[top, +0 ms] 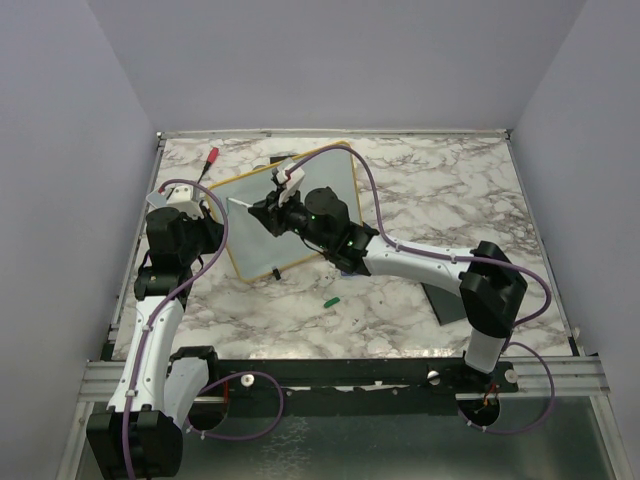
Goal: Write a sentence on the whiteboard
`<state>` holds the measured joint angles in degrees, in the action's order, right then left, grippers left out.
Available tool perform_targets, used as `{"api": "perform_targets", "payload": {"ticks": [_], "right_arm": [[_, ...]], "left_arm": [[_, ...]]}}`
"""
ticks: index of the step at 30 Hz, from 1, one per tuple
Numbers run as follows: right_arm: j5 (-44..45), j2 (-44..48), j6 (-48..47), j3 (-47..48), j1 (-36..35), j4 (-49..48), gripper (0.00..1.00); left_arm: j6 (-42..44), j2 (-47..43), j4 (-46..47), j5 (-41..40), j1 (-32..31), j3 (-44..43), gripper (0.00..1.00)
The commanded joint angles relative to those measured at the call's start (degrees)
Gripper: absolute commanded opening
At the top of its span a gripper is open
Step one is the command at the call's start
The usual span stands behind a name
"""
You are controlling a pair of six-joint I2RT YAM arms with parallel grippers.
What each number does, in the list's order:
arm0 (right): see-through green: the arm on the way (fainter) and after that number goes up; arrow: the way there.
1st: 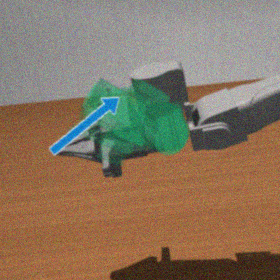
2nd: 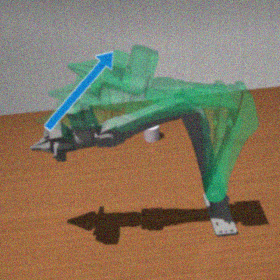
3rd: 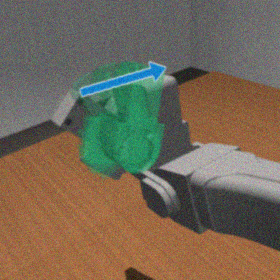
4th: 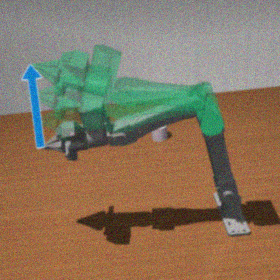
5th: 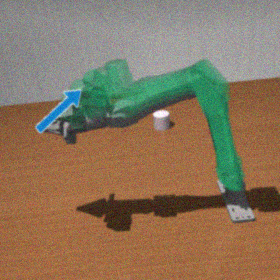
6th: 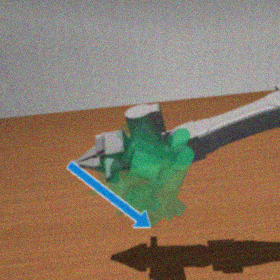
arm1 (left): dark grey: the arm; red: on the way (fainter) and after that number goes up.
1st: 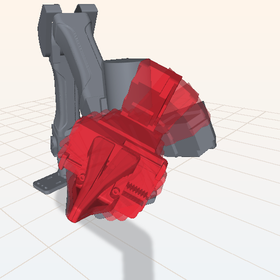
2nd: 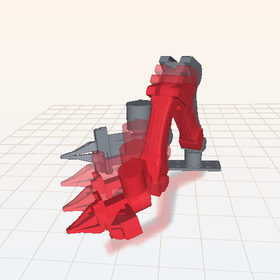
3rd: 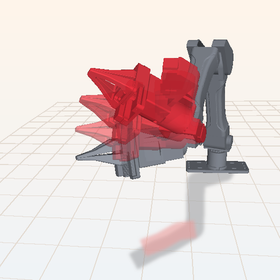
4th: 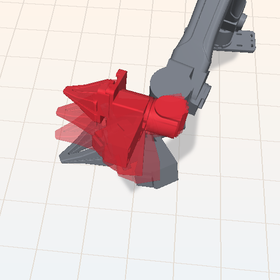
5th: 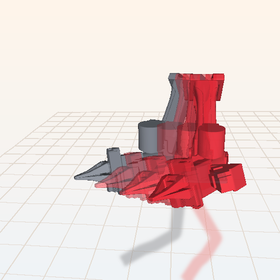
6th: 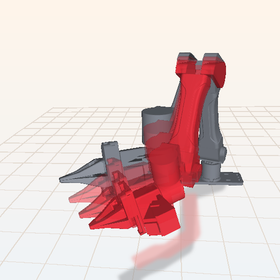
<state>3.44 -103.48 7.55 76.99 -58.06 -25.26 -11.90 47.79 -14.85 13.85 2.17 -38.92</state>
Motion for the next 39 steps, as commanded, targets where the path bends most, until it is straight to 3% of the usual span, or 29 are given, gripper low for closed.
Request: {"api": "perform_targets", "payload": {"ticks": [1, 22, 39], "right_arm": [[4.47, -0.05, -1.88, 1.91, 0.49, 0.19, 0.01], [2.53, 1.93, 1.69, -6.19, 0.49, 1.25, 0.01], [3.13, 1.84, 1.77, -6.53, 0.49, -0.09, 0.01]], "left_arm": [[0.07, -0.42, 0.67, 1.26, -0.10, -0.37, 0.16], [0.05, -0.59, 0.72, 1.17, -0.13, -0.38, 0.15], [0.05, -0.59, 0.70, 1.27, -0.14, -0.37, 0.15]]}}
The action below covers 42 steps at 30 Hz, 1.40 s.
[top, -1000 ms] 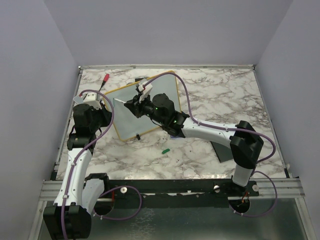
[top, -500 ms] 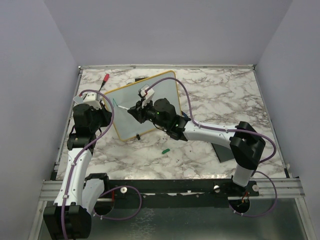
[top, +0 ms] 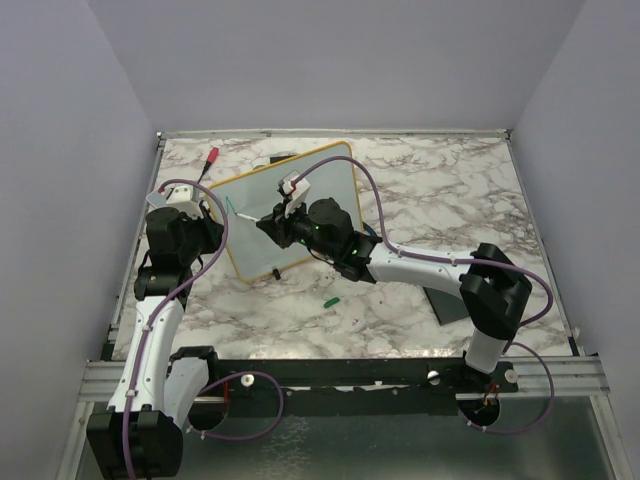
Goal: Write a sentence on the whiteboard
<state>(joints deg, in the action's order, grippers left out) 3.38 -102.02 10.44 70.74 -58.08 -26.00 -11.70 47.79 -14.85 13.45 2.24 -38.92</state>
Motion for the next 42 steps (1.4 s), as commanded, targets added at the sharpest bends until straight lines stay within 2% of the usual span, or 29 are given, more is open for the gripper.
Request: {"api": "perform_targets", "payload": {"ticks": [1, 24, 30, 37, 42], "right_arm": [[3.48, 0.38, -1.26, 0.09, 0.52, 0.50, 0.01], [7.75, -0.58, -7.57, 7.06, 0.52, -2.79, 0.01], [4.02, 0.19, -7.73, 5.02, 0.52, -3.44, 0.01], [-5.14, 6.57, -7.90, -2.68, 0.52, -8.99, 0.01], [-2.81, 8.14, -6.57, -4.27, 0.52, -7.70, 0.01]], "left_arm": [[-0.15, -0.64, 0.70, 1.65, -0.21, -0.37, 0.15], [-0.11, -0.18, 0.98, 1.82, -0.13, -0.38, 0.13], [-0.12, -0.15, 1.01, 1.73, -0.14, -0.41, 0.13], [-0.16, -0.07, 1.00, 1.40, -0.18, -0.42, 0.13], [-0.25, -0.22, 0.97, 1.47, -0.13, -0.38, 0.13]]}}
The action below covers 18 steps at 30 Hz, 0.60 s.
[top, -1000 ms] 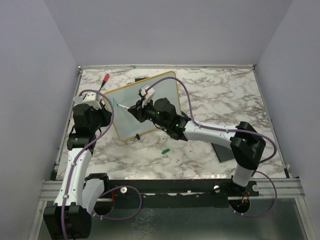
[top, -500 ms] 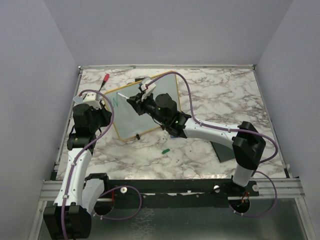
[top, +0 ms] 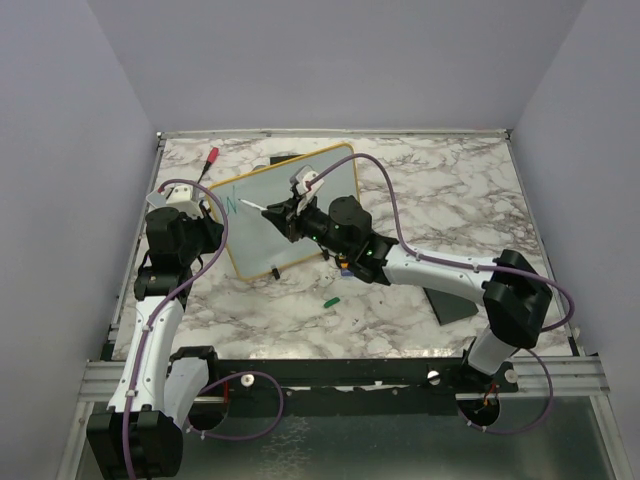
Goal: Write a sentence on the whiteboard
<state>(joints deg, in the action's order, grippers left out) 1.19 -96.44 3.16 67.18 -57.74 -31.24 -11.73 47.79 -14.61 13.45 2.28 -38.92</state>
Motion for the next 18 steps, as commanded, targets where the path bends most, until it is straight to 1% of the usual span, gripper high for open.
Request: {"api": "perform_targets", "payload": {"ticks": [1, 6, 18], "right_arm": [[1.00, 2.29, 0.93, -0.74, 0.17, -2.11, 0.01], [3.48, 0.92, 1.14, -0.25, 0.17, -0.69, 0.01], [4.33, -2.01, 1.32, 1.90, 0.20, 0.57, 0.01]], "left_arm": [[-0.22, -0.24, 0.78, 1.45, -0.24, -0.33, 0.13], [-0.23, -0.41, 0.79, 1.36, -0.18, -0.29, 0.13], [-0.23, -0.59, 0.78, 1.45, -0.18, -0.28, 0.12]]}}
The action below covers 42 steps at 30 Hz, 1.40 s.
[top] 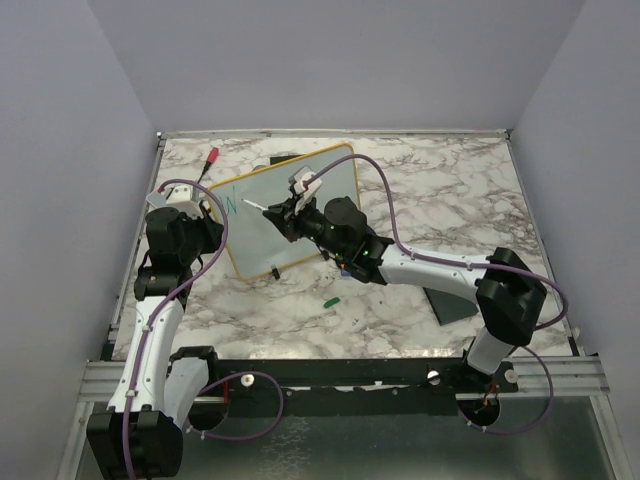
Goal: Write a sentence on the whiteboard
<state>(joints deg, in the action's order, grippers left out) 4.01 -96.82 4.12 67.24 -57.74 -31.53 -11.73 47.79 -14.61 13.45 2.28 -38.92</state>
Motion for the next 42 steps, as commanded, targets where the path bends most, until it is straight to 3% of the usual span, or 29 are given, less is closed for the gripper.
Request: {"api": "perform_targets", "payload": {"ticks": [1, 23, 42], "right_arm": [[1.59, -1.77, 0.36, 1.96, 0.25, 0.86, 0.01], [4.30, -4.18, 0.27, 3.44, 0.25, 2.73, 0.01], [1.08, -5.04, 0.41, 4.08, 0.25, 1.41, 0.01]], "left_arm": [[-0.20, -0.58, 0.74, 1.47, -0.18, -0.28, 0.12], [-0.21, -0.59, 0.73, 1.50, -0.18, -0.28, 0.12], [-0.20, -0.64, 0.73, 1.59, -0.20, -0.28, 0.11]]}}
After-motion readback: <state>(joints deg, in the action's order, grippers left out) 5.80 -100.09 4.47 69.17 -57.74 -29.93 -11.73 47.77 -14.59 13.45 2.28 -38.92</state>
